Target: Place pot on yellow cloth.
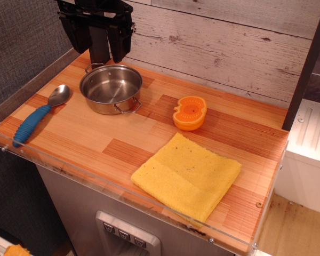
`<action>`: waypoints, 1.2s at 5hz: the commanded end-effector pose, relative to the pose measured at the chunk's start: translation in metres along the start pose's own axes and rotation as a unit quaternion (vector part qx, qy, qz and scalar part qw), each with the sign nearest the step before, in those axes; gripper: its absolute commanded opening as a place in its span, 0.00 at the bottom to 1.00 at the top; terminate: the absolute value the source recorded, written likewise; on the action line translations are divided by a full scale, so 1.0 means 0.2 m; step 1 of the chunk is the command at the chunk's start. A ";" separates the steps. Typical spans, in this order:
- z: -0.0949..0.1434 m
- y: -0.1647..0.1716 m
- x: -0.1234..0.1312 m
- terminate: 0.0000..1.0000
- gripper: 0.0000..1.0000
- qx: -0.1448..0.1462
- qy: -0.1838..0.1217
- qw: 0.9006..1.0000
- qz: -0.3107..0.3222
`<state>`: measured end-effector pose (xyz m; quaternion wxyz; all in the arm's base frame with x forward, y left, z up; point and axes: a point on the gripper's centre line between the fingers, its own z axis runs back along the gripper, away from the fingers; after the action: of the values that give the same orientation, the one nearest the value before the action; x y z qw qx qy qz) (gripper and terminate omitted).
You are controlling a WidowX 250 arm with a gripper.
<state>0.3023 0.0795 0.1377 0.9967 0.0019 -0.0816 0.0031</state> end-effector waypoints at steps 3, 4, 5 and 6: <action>-0.15 0.08 0.09 0.00 1.00 -0.022 -0.022 0.997 0.067; -0.27 0.10 0.17 0.00 1.00 0.008 -0.028 0.994 0.104; -0.42 0.06 0.26 0.00 1.00 0.017 -0.018 0.995 0.101; -0.52 0.00 0.30 0.00 1.00 0.029 -0.010 0.996 0.085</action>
<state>0.3722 0.0774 0.0276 0.9937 0.0208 -0.0635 0.0901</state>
